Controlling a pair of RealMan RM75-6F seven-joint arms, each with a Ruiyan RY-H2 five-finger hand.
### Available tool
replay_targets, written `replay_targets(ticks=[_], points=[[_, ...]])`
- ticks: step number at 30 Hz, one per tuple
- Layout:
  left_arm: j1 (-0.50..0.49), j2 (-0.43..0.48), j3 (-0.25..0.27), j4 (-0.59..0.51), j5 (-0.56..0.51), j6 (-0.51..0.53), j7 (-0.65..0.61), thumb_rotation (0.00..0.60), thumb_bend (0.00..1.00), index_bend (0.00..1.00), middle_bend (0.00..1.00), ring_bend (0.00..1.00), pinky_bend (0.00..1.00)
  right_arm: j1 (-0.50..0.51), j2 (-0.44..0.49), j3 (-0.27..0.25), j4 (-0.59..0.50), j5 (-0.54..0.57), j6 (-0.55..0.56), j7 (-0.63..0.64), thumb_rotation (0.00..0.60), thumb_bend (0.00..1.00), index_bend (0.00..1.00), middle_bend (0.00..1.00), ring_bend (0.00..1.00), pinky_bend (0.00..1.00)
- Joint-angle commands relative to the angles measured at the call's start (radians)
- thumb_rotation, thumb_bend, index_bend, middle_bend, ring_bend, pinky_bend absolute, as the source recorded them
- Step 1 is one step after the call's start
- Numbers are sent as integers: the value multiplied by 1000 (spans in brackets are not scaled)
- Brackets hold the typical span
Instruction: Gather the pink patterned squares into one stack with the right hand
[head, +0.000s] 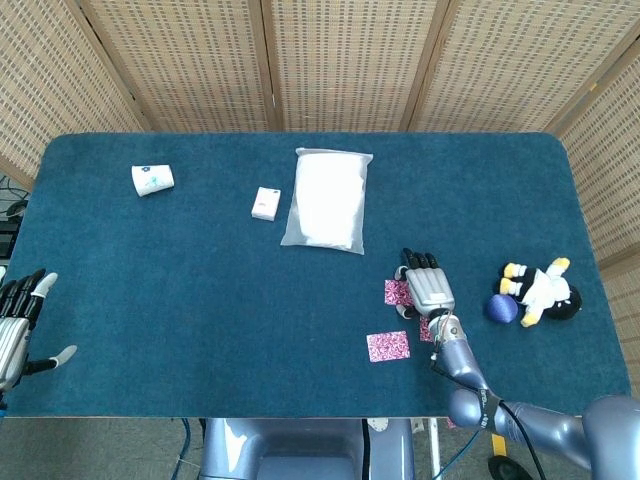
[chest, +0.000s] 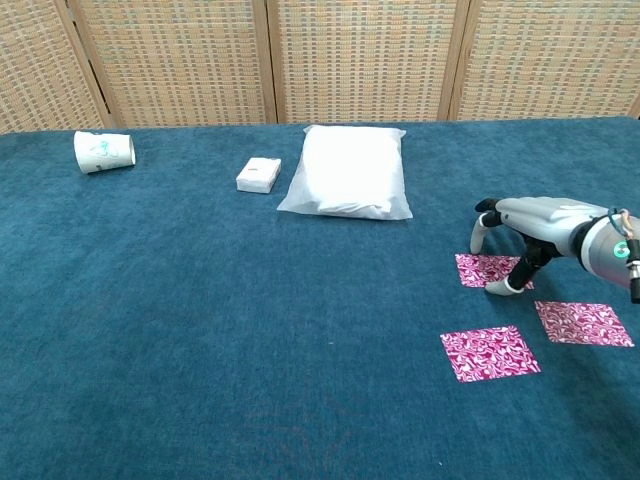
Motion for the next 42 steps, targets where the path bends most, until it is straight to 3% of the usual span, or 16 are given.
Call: replay_targets(ticks=[1,24,42], points=[[0,0,0,0,0,0,0,600,0,0,0,0,0,-1,-1,-1,1,-3,1,0,600,414,569,0,0,0],[0,-1,0,1,1,1,1,600,0,0,0,0,0,-33,-13,-9,32,-117,25,58,600,414,581,15,0,0],[-1,1,0,-1,-1,-2,2,600,0,0,0,0,0,-56,58,-37,-110,-195,72,15,600,414,581,17,0,0]])
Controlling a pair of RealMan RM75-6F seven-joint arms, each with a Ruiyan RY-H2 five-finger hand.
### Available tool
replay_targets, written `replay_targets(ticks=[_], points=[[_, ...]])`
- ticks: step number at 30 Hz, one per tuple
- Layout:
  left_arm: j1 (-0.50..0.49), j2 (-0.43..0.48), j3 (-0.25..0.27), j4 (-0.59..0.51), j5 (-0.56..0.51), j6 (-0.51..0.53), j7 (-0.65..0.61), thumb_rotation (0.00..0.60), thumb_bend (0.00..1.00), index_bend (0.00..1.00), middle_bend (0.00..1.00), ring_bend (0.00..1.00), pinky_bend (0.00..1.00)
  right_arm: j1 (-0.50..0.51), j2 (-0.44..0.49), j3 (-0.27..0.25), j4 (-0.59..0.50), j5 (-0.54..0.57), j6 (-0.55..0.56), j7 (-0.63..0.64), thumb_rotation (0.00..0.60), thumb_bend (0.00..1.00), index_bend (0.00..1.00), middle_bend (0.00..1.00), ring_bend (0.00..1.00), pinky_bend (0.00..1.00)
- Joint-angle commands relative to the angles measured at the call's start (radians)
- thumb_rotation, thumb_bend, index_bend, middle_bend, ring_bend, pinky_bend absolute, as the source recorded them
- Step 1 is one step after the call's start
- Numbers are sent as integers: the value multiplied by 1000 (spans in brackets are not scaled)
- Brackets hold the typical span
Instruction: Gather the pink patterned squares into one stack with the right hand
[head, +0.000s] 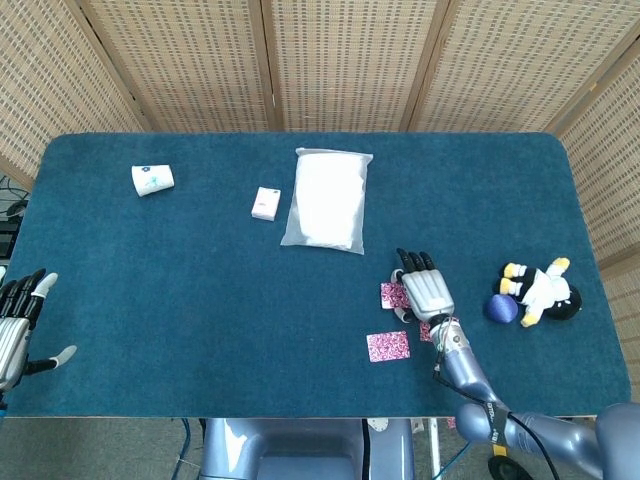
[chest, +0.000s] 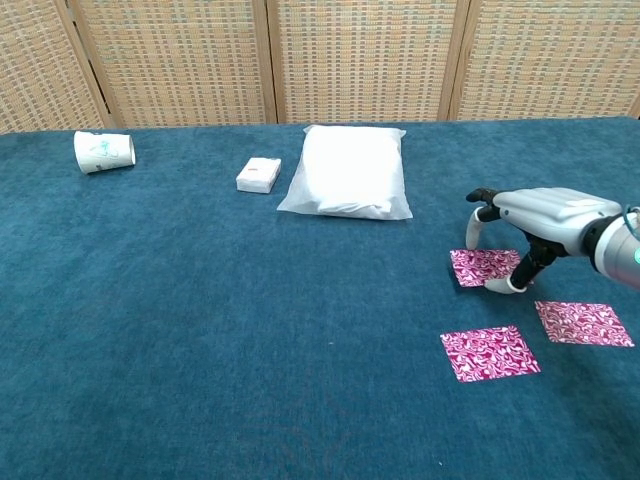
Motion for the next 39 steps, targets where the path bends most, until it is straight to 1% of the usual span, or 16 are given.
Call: replay_targets(ticks=[1,3,8,12,15,16,18,29,39], points=[[0,1,0,0,0,-1,0,600,0,0,0,0,0,-12,24,-16,-49,-31,22,-12,600,414,581,17,0,0],[0,1,0,0,0,-1,-1,600,0,0,0,0,0,-20,36,-27,-79,-47,35,-20,600,414,581,18,0,0],[-1,3,2,-1,2,-3,-7,600,0,0,0,0,0,-58,73,-74,-180,-98,89,-48,600,414,581,21,0,0],[-1,5,3,1,6,-3,-11,600,0,0,0,0,0,-89,86,-108,-230,-123,126,-72,600,414,581,23,0,0],[-1,5,4,1,7,-3,-14,600,0,0,0,0,0,-107,91,-132,-261,-132,138,-88,600,414,581,27,0,0],[-1,5,4,1,7,-3,-14,600,0,0,0,0,0,-113,92,-148,-278,-139,136,-96,600,414,581,28,0,0],[-1,6,5,1,8,-3,-14,600,0,0,0,0,0,-122,94,-159,-297,-147,145,-111,600,414,581,28,0,0],[0,6,5,1,8,-3,-14,600,0,0,0,0,0,-132,63,-153,-304,-122,140,-139,600,414,581,28,0,0],[-1,7,5,-1,8,-4,-17,600,0,0,0,0,0,-136,24,-142,-286,-92,132,-160,600,414,581,32,0,0]])
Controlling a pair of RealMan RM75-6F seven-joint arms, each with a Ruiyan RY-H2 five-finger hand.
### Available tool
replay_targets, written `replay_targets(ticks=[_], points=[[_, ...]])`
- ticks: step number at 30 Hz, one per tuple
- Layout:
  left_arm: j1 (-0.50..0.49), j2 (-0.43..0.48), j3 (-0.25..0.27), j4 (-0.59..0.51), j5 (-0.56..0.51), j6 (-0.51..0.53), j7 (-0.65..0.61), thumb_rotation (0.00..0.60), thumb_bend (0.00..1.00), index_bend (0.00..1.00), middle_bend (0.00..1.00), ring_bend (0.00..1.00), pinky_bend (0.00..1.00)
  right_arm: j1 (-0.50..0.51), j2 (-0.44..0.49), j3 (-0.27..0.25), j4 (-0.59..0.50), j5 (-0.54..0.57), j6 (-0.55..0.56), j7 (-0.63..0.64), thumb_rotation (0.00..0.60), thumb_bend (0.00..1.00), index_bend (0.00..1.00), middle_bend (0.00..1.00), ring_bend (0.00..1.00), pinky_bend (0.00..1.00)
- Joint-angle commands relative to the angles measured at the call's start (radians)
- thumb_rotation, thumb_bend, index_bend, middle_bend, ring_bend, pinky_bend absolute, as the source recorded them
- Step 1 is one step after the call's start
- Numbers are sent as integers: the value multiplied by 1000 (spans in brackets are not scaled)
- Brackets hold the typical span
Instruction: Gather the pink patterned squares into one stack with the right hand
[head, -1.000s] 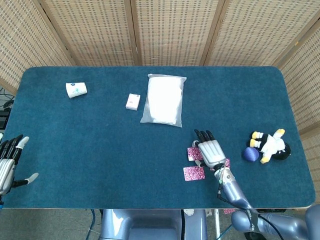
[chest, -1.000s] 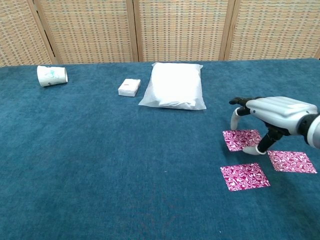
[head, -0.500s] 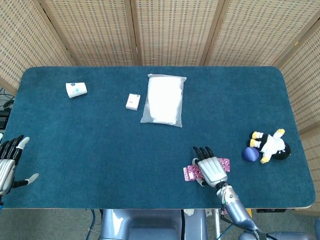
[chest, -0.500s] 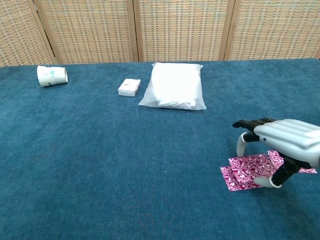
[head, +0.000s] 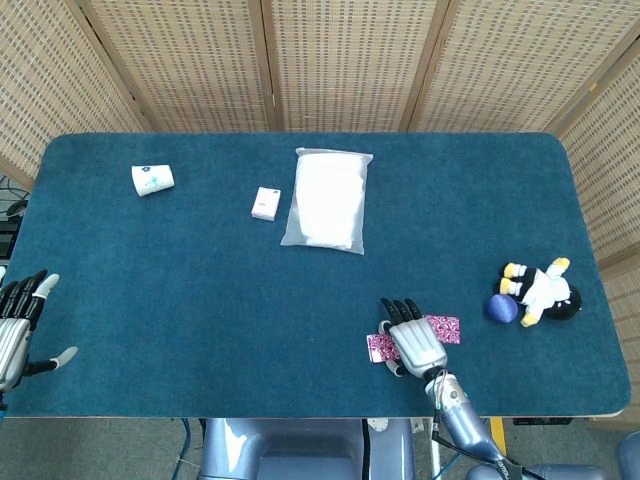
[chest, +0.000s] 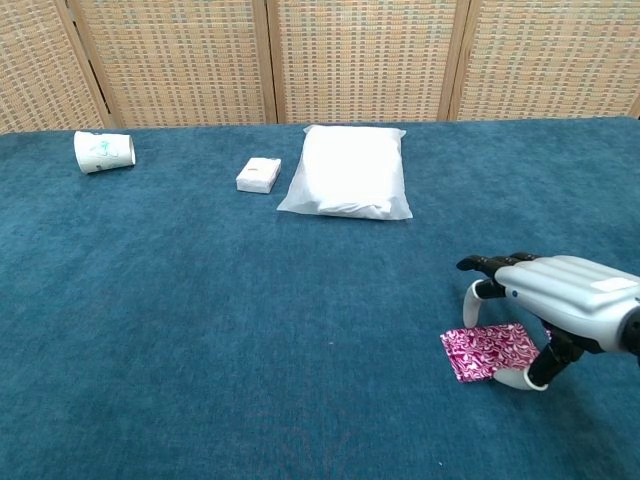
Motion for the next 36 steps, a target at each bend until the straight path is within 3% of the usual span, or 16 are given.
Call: replay_targets(ticks=[1,5,11,36], points=[[0,0,0,0,0,0,-1,600,0,0,0,0,0,-2,-6,2,7,4,-6,0,600,414,581,32,0,0],[0,1,0,-1,0,-2,-3,600,0,0,0,0,0,-2,-6,5,10,8,-11,2,600,414,578,31,0,0],[0,2,0,-2,-1,-2,-4,600,0,0,0,0,0,-2,-1,7,12,-2,-18,12,600,382,426,10,0,0],[0,2,0,-5,-2,-1,-2,600,0,0,0,0,0,-2,6,9,15,-16,-32,2,600,337,233,0,0,0]])
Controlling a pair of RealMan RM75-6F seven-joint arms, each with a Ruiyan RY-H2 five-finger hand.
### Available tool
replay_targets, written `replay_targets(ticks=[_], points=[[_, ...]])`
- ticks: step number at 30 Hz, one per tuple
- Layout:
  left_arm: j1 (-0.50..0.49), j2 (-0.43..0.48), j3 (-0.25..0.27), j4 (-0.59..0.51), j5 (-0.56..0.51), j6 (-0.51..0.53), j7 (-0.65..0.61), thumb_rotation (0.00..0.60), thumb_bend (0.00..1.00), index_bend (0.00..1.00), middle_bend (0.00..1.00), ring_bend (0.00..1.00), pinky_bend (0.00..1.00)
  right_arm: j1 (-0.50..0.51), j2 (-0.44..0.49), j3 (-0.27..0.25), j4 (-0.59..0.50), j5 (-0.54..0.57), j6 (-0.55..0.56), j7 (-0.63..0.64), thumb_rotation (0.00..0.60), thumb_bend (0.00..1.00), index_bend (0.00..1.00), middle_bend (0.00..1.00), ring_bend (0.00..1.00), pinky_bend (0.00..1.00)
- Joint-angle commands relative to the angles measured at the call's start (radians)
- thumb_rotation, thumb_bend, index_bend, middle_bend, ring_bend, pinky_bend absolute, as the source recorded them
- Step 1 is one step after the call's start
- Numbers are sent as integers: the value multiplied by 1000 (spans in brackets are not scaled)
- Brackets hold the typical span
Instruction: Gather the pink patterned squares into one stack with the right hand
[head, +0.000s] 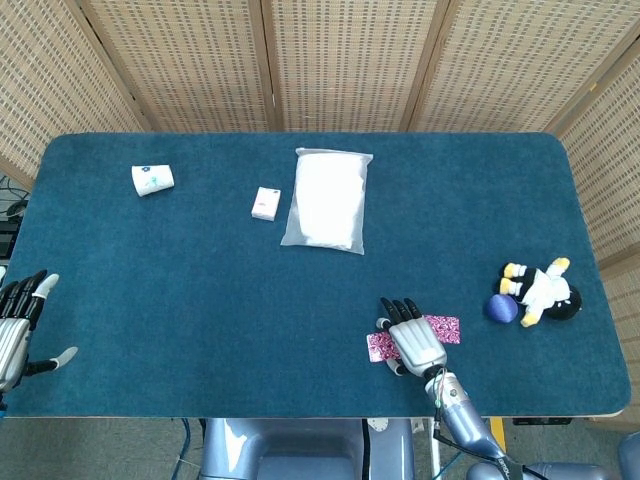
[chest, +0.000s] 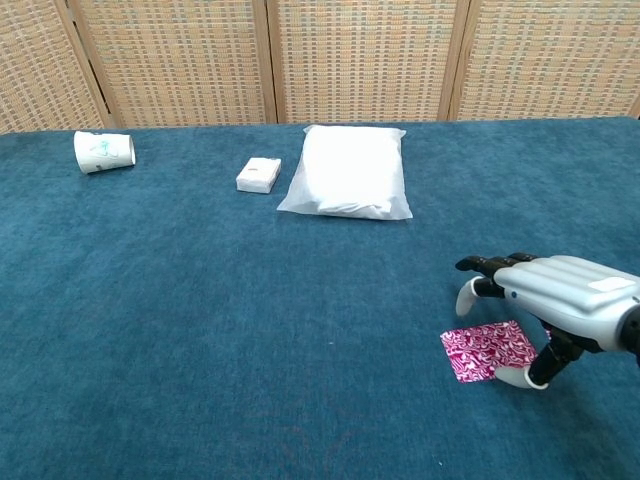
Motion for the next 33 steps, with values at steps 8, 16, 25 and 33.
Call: replay_targets(ticks=[8,16,25,33], points=[[0,1,0,-1,0,-1,-4,600,0,0,0,0,0,-5,42,22,-50,-29,25,24,600,337,233,0,0,0],[0,1,1,1,2,0,-4,600,0,0,0,0,0,-17,93,78,4,38,30,85,600,337,233,0,0,0],[0,0,0,0,1,1,1,600,0,0,0,0,0,-42,100,71,61,61,-19,188,600,328,233,0,0,0],[1,-2,0,0,1,3,4,600,0,0,0,0,0,-64,96,51,97,12,-34,262,600,260,295,0,0,0]])
